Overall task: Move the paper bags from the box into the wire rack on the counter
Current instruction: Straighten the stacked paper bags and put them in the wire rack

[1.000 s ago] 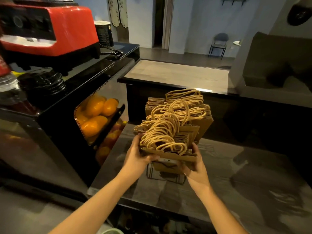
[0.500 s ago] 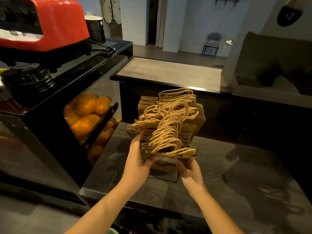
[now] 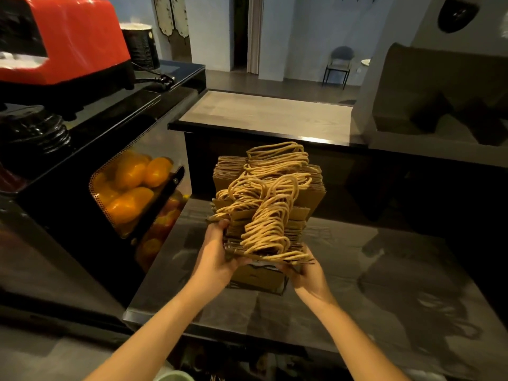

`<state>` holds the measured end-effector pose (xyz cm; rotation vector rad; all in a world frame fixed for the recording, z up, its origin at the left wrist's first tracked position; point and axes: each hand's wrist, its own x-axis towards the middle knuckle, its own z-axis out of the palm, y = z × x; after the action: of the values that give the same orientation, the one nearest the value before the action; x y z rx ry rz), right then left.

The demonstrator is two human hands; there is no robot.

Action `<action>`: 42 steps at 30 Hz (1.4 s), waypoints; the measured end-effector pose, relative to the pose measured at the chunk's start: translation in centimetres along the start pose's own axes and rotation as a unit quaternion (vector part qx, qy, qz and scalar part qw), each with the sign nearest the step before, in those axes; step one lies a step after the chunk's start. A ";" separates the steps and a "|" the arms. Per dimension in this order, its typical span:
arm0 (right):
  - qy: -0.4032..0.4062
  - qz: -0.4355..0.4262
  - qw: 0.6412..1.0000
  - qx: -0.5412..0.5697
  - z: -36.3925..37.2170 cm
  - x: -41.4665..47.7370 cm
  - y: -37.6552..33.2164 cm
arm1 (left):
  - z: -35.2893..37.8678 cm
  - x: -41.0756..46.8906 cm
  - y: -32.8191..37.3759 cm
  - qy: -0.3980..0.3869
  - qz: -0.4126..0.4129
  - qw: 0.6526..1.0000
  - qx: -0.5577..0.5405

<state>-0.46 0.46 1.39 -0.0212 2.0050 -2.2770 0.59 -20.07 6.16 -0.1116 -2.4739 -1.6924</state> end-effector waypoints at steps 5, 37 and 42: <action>-0.075 -0.005 0.996 0.056 0.4 0.7 0.1 | -2.2 0.4 -0.4 -0.041 0.011 0.999 0.006; -0.108 0.125 0.966 -0.197 0.8 3.4 0.4 | -3.7 4.8 0.5 -0.155 -0.013 0.987 0.038; -0.139 0.153 0.961 -0.183 0.7 3.8 -0.1 | -3.1 5.0 0.3 -0.154 -0.019 0.988 -0.019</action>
<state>-4.14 -0.54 1.31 -0.0523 2.0761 -1.6011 -4.05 -22.98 8.36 -0.3579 -2.6728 -1.8645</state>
